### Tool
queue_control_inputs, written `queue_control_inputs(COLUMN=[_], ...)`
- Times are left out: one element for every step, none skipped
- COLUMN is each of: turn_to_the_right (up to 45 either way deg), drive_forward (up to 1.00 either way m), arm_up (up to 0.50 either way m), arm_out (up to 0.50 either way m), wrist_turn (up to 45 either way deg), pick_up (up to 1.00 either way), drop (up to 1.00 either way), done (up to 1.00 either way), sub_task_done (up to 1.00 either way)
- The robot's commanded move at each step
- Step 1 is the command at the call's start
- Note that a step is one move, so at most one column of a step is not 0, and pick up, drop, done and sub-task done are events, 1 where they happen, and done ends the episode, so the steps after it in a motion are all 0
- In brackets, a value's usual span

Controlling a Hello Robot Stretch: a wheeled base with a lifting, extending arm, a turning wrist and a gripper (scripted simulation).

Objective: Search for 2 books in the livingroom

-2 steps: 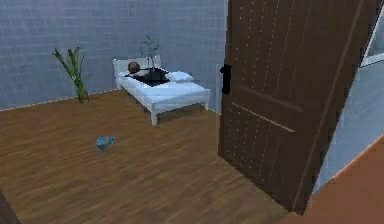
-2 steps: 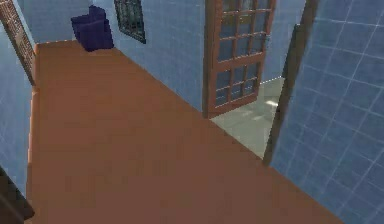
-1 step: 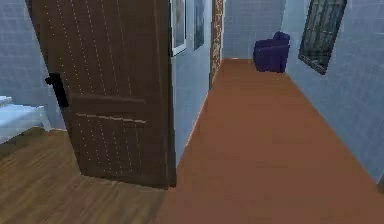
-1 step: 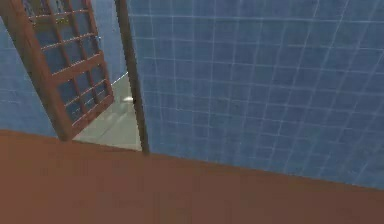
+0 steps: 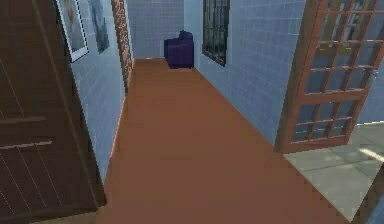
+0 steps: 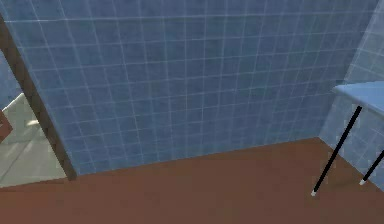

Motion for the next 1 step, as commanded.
queue_control_inputs(turn_to_the_right=[0.0], drive_forward=[0.40], arm_up=[0.00], arm_out=[0.00], wrist_turn=[0.0], pick_up=[0.00], drop=[0.00], done=[0.00], sub_task_done=[0.00])
